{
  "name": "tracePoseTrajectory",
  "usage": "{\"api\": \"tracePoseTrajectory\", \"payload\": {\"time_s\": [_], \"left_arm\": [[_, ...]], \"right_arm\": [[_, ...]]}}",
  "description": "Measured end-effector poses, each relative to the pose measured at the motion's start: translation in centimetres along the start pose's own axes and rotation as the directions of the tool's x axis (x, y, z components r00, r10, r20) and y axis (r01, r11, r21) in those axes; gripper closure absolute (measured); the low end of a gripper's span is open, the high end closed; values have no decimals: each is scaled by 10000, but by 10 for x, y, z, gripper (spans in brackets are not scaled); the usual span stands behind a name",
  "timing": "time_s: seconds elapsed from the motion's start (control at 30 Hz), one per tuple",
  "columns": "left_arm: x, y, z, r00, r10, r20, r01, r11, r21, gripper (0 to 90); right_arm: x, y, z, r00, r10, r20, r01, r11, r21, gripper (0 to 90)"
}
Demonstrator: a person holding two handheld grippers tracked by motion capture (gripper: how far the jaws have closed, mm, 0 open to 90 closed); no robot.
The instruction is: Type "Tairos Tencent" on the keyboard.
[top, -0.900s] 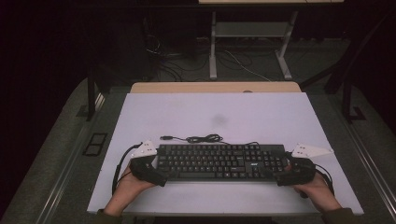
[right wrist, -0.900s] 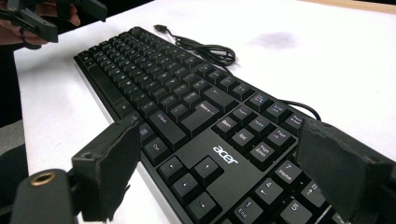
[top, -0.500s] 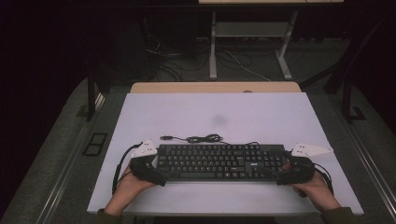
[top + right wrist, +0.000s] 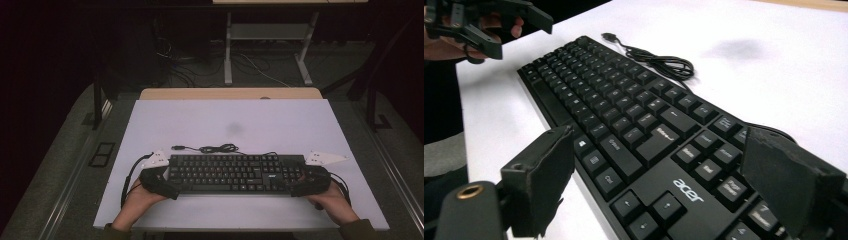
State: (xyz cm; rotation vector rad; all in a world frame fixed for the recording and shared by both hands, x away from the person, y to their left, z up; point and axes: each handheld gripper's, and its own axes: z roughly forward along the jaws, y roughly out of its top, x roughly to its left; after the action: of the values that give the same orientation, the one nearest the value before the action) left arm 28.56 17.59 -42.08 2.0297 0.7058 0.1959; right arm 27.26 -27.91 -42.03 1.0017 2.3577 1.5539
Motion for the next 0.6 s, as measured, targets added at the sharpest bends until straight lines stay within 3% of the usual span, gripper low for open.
{"api": "tracePoseTrajectory", "payload": {"time_s": [0.3,0.6], "left_arm": [[1,1,2,10000,-37,64,37,10000,-22,0],[0,1,4,9999,-12,135,11,10000,20,0]], "right_arm": [[4,6,5,9999,62,-136,-63,9999,-112,135],[9,14,17,9996,-102,-280,105,9999,99,114]]}}
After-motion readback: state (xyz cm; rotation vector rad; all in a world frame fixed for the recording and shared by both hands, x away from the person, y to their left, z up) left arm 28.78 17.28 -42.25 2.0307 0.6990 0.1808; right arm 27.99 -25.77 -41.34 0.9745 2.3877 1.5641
